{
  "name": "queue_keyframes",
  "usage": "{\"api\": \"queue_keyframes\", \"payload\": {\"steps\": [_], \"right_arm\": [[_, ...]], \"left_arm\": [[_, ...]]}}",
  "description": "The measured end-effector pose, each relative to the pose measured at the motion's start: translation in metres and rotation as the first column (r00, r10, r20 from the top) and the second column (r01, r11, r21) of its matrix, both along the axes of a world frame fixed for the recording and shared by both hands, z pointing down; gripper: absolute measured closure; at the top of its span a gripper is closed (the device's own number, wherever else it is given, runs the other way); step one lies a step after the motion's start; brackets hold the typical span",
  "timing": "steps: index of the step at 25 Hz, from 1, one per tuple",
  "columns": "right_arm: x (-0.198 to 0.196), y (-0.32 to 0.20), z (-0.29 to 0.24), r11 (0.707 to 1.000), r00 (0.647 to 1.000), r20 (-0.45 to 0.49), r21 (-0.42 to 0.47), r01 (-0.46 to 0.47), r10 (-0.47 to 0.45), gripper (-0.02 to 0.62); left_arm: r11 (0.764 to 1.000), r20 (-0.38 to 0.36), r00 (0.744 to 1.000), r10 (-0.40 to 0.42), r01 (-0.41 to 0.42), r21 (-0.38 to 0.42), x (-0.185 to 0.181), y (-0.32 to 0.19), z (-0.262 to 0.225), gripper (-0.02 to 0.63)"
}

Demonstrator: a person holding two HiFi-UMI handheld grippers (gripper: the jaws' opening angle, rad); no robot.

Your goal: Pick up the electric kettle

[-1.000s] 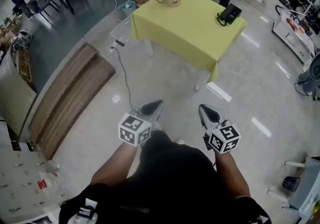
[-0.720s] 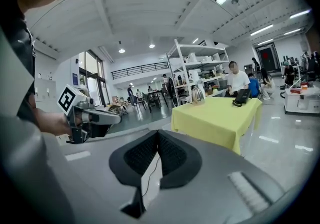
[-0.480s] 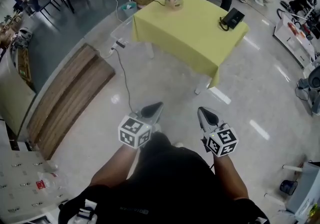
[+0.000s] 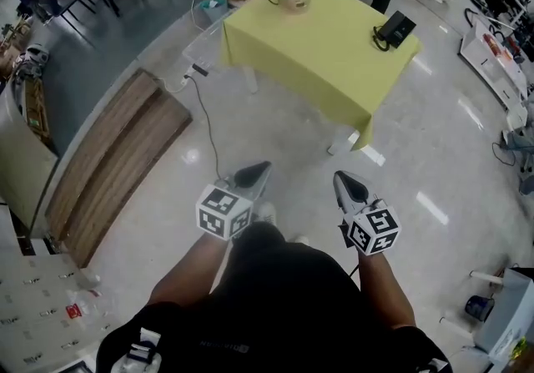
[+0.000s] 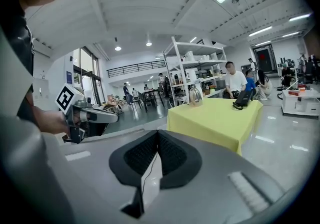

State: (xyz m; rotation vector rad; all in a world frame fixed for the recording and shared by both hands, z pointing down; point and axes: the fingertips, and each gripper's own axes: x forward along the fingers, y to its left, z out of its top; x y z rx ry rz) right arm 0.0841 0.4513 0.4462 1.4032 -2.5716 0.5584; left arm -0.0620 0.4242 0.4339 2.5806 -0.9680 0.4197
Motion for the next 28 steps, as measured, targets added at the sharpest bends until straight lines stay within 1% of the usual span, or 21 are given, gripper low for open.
{"api": "queue_keyframes", "payload": {"steps": [6, 17, 24, 28], "right_arm": [[-0.014, -0.038, -0.005, 1.0, 1.0, -0.006, -0.002, -0.001, 0.001, 0.589], [-0.048, -0.091, -0.01, 1.0, 0.999, -0.028, 0.005, -0.016, 0.016, 0.589], [-0.072, -0.117, -0.012, 0.999, 0.999, -0.037, 0.007, -0.037, 0.037, 0.589], [-0.092, -0.125, -0.012, 1.0, 0.999, -0.041, 0.018, -0.025, 0.026, 0.589]], "left_arm": [[1.0, -0.009, 1.0, 0.028, -0.028, 0.003, -0.003, -0.038, -0.006, 0.604], [0.999, -0.031, 0.998, 0.051, -0.051, 0.013, -0.032, -0.094, -0.013, 0.604], [0.997, -0.039, 0.996, 0.08, -0.079, 0.019, -0.054, -0.114, -0.013, 0.604], [0.997, -0.032, 0.997, 0.073, -0.072, 0.016, -0.073, -0.123, -0.008, 0.604]]}}
